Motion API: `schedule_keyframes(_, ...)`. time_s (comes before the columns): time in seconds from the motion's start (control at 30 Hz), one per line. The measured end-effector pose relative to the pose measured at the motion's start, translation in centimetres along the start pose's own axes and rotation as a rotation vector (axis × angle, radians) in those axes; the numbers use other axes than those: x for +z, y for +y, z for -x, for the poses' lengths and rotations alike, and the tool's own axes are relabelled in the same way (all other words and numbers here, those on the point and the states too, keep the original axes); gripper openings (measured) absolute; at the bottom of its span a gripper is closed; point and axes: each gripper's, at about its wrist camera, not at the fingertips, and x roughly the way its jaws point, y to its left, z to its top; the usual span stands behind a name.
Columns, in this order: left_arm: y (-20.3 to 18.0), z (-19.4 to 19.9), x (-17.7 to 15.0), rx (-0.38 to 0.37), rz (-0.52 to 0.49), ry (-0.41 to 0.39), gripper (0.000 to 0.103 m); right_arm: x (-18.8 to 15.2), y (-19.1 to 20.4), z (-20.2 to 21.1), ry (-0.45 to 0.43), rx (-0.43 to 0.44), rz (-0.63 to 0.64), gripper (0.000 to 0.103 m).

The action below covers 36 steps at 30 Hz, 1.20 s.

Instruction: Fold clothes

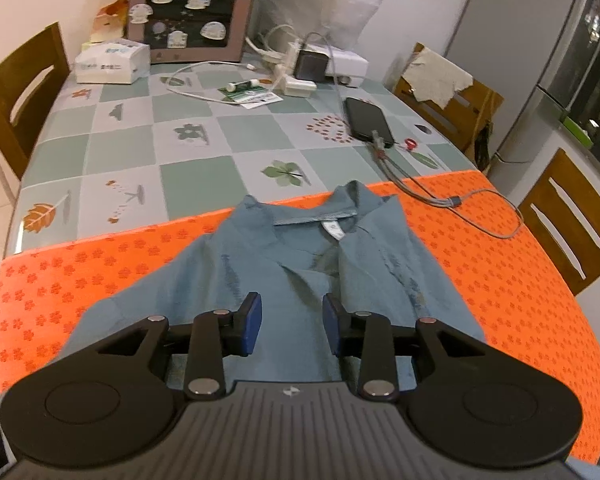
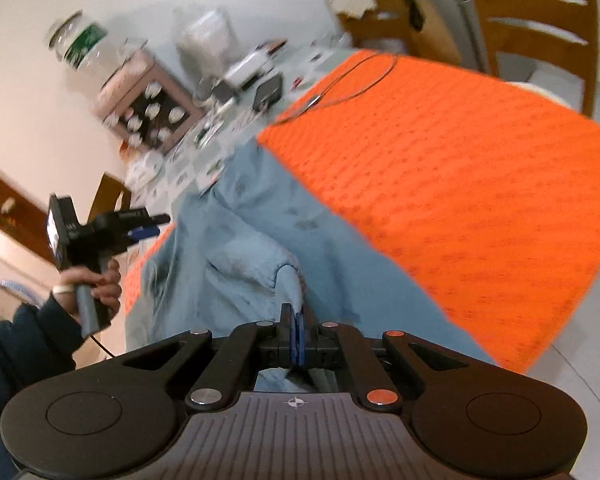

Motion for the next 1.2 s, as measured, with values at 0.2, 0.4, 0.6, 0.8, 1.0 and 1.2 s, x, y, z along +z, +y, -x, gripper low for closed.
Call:
schedule_keyframes(0.2,-3.1,-1.2,-0.2,-0.032,-0.063,0.013,0.038,-2.2,-3.1,4.0,-0.046,-0.072,-0.095,0.004)
schedule_keyframes(0.4,-6.0,-2.6,-0.6,-0.06,-0.123,0.032,0.038,-4.5,-6.7,5.1,-0.06,-0.097,-0.237,0.004)
schedule_keyframes(0.6,-8.1,-2.7,-1.2,-0.067,-0.175,0.039,0.04,-5.4,-8.6,2.9,-0.024,-0.144,-0.253,0.009)
schedule_keyframes(0.8,-7.1,-0.3,-1.4,-0.057,-0.16,0.021,0.041,-6.3,-9.0,1.9,0.029,-0.351,-0.144,0.02)
schedule_keyframes(1.0,-3.8,3.2,-2.2,0.007,-0.101,-0.009,0.041,-6.1,-7.3,2.9,0.0,-0.283,-0.036,0.02)
schedule_keyframes(1.2,0.5,7.1,-4.1,0.11,-0.031,-0.022,0.041,-6.5,-5.7,1.2,0.06,-0.235,0.04,0.027)
